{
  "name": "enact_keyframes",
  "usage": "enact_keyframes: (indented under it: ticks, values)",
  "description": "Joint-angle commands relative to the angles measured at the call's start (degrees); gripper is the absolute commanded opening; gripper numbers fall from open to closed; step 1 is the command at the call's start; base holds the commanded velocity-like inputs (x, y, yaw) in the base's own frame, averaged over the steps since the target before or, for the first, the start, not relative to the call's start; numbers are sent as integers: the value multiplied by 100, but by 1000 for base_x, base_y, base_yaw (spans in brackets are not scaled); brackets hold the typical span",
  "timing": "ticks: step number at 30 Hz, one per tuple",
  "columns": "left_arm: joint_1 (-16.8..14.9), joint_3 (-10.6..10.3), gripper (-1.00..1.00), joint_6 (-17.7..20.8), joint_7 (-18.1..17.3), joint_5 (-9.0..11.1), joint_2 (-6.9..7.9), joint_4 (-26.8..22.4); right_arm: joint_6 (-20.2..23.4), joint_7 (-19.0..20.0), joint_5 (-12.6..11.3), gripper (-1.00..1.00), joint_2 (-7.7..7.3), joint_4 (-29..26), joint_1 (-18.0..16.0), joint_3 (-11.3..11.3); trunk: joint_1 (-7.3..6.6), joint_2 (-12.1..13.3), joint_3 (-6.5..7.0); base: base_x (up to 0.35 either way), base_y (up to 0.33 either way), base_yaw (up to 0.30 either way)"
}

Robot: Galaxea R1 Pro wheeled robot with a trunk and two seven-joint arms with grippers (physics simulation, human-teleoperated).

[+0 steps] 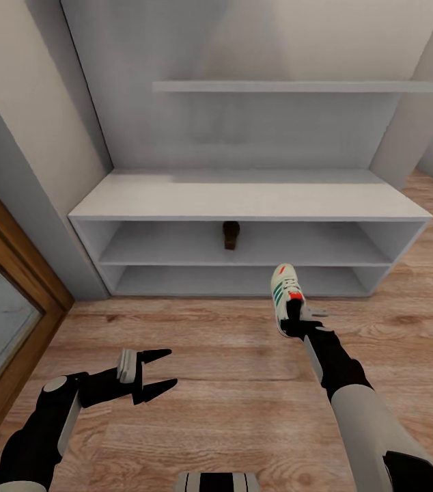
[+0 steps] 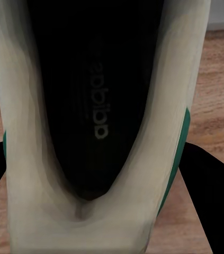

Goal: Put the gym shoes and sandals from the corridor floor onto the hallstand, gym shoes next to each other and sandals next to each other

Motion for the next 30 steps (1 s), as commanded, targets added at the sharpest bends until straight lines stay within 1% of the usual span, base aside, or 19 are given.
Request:
enact_keyframes:
  ticks: [1,8,11,30]
  values:
    - [-3,2,100,60,-23,3,0,-2,31,10,60,-100,7,-12,-2,-22,-1,-2,-4,12,14,0]
    - [-3,0,100,60,-23,1,0,-2,39,9,63,-100,7,-27,-2,-25,-1,-2,-4,6,3,0]
    - [-3,0,100,60,-23,1,0,1,40,9,63,-100,10,-26,-2,-22,-1,-2,-4,144,0,0]
    - [-3,0,100,60,-23,1,0,5,45,9,63,-100,7,-27,-2,-21,-1,-2,-4,334,0,0]
